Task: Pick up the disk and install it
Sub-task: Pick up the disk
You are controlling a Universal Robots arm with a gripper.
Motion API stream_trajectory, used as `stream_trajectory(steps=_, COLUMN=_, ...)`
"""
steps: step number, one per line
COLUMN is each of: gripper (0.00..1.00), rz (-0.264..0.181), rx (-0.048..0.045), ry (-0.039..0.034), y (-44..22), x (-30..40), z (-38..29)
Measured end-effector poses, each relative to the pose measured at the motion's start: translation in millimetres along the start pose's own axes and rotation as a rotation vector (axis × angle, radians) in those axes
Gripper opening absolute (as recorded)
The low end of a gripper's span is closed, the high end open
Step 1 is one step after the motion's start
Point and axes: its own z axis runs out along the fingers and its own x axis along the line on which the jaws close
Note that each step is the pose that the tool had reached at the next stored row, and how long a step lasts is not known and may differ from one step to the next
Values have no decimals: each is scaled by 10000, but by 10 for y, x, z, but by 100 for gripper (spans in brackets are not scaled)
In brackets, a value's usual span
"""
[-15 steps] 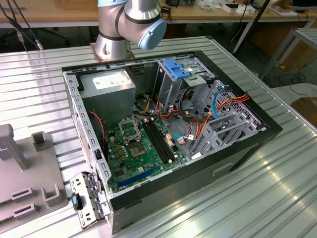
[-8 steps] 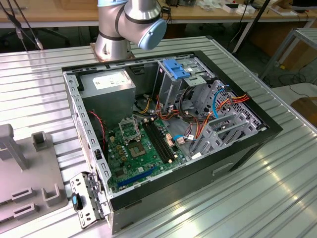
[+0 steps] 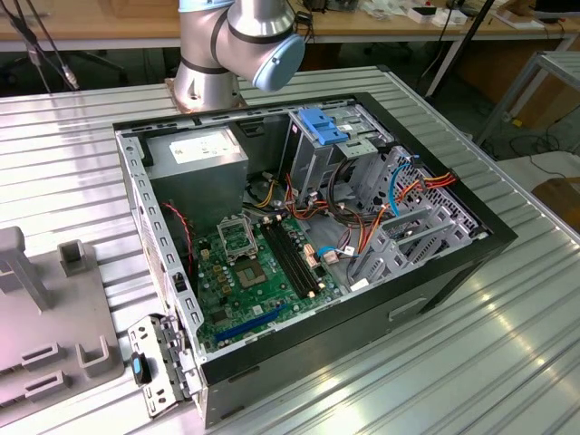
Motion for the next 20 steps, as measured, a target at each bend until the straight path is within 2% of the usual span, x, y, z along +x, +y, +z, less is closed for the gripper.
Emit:
stream_trajectory(steps=1, gripper=36, rz=0, rx=1, ry=0, y=-1, x=1, z=-56)
stream_trajectory(steps=5, gripper=36, rz=0, rx=0, ry=0, y=-2, x=4, z=-181)
stream_trajectory(steps=11, gripper=36, rz=-1, rx=1, ry=0, y=-3, x=7, z=-322)
stream_trajectory(steps=15, gripper=36, rz=0, rx=1, ry=0, y=-4, x=8, z=-388)
stream_trajectory(steps=20, gripper=36, rz=0, rx=0, ry=0, y=-4, x=8, z=-401)
